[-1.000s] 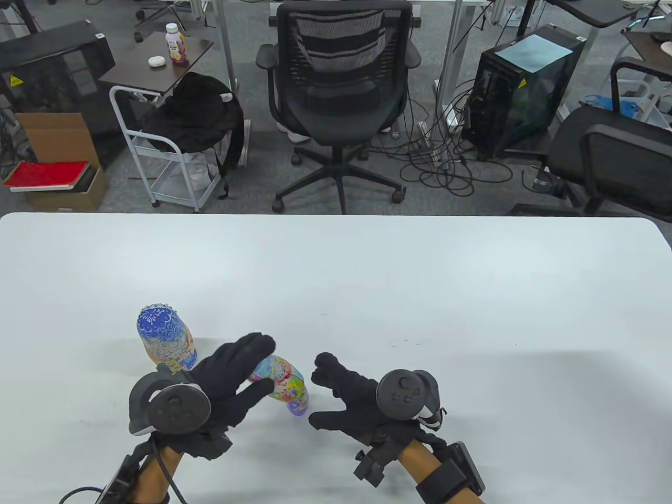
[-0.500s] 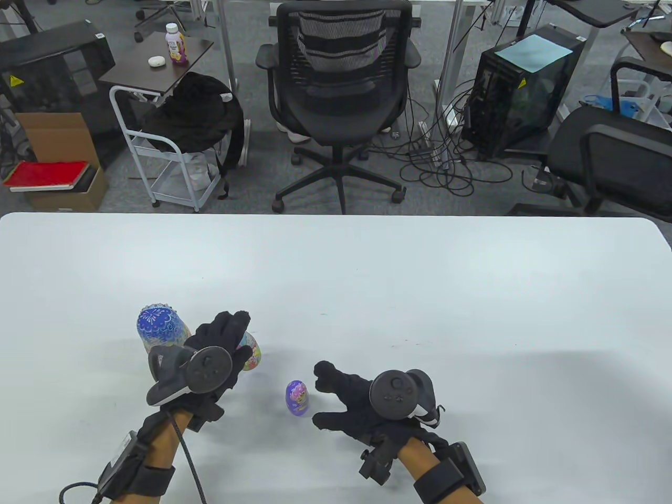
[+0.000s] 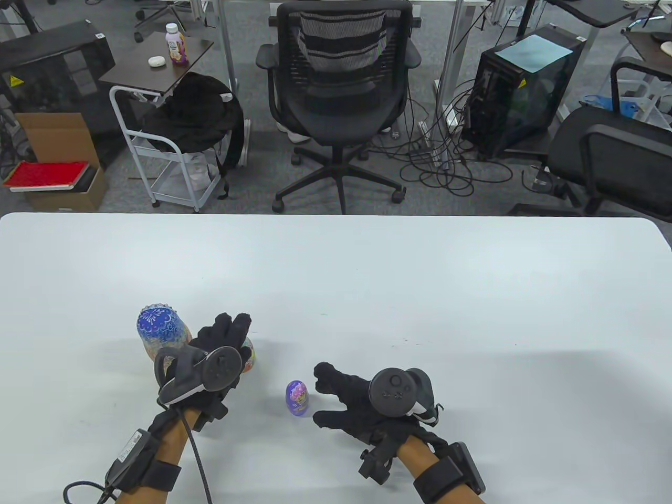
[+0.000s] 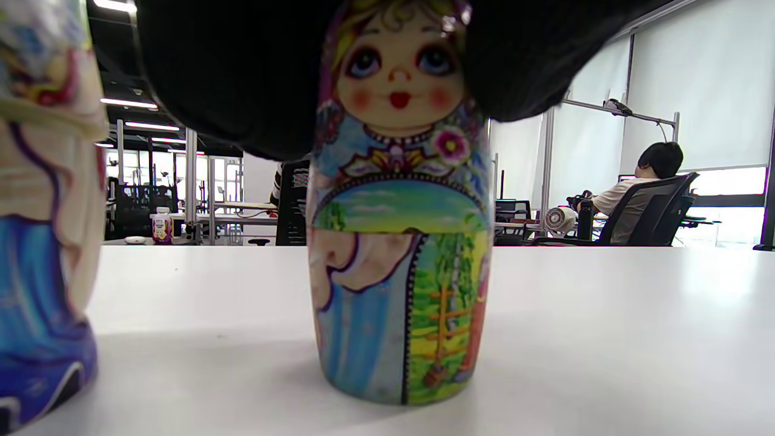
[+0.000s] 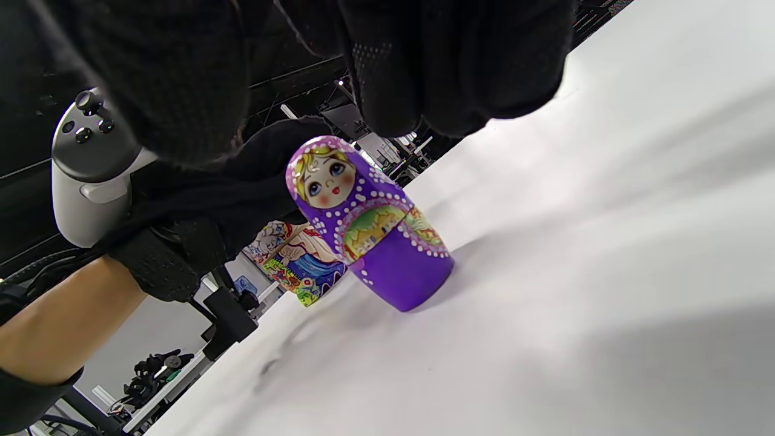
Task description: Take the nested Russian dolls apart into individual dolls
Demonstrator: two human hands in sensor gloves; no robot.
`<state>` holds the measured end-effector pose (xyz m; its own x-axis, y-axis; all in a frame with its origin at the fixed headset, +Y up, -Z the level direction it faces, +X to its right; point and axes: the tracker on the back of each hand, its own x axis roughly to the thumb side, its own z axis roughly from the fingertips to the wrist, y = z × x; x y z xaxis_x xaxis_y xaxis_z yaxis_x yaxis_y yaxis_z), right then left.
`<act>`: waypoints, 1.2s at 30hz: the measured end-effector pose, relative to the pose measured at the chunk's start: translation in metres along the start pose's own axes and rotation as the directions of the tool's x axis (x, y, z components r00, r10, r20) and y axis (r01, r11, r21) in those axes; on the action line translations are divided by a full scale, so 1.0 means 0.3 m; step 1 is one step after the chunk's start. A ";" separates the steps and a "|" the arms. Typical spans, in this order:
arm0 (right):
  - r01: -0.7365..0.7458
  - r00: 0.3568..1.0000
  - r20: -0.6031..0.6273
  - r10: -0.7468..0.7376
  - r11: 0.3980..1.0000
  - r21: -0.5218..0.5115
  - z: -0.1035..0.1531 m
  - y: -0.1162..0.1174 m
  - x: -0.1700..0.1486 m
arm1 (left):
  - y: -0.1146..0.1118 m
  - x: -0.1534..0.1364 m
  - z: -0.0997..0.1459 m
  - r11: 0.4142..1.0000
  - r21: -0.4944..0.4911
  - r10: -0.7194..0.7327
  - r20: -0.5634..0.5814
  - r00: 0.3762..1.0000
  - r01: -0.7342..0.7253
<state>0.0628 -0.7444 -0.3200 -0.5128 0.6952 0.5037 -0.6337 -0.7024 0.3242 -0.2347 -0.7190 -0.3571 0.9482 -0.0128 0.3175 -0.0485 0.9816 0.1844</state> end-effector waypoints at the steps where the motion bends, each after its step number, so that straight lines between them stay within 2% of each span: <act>1: -0.007 1.000 -0.001 0.007 1.000 -0.004 0.001 -0.002 0.000 | -0.006 0.001 0.001 1.000 0.014 -0.002 0.002 1.000 0.002; 10: -0.008 1.000 0.002 0.008 1.000 -0.021 0.005 -0.004 0.004 | -0.016 0.003 0.009 0.999 0.027 -0.035 -0.005 0.999 0.035; 17: -0.010 1.000 0.017 0.011 1.000 -0.026 0.009 -0.010 0.014 | 0.008 0.011 0.022 0.999 0.034 0.012 -0.018 1.000 -0.012; 21: 0.015 1.000 0.019 -0.015 0.999 -0.040 0.010 -0.020 0.013 | 0.061 0.032 0.052 0.991 0.132 0.001 0.016 1.000 -0.003; 24: 0.023 1.000 0.014 -0.022 0.999 -0.042 0.009 -0.022 0.006 | 0.117 0.092 0.100 0.975 0.223 -0.020 0.123 0.992 -0.008; 26: 0.010 1.000 0.014 -0.009 0.999 -0.041 0.011 -0.022 0.007 | 0.127 0.144 0.124 0.979 0.191 0.031 0.213 0.977 -0.073; 29: 0.003 1.000 0.016 -0.003 0.999 -0.039 0.011 -0.020 0.007 | 0.087 0.227 0.134 0.987 0.055 0.131 0.292 0.947 -0.154; 30: -0.002 1.000 0.016 0.002 0.999 -0.034 0.011 -0.017 0.006 | 0.063 0.256 0.129 0.990 -0.009 0.137 0.308 0.941 -0.141; 32: -0.019 1.000 0.019 0.020 0.999 -0.034 0.013 -0.018 0.007 | 0.035 0.284 0.120 0.993 -0.065 0.113 0.329 0.937 -0.097; 36: -0.023 0.999 0.021 0.024 0.999 -0.048 0.015 -0.025 0.009 | -0.003 0.302 0.105 0.988 -0.115 0.135 0.336 0.932 -0.102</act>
<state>0.0687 -0.7380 -0.3173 -0.5160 0.6747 0.5278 -0.6485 -0.7103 0.2739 -0.1587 -0.7271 -0.2992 0.7718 0.0565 0.6334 -0.1081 0.9932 0.0431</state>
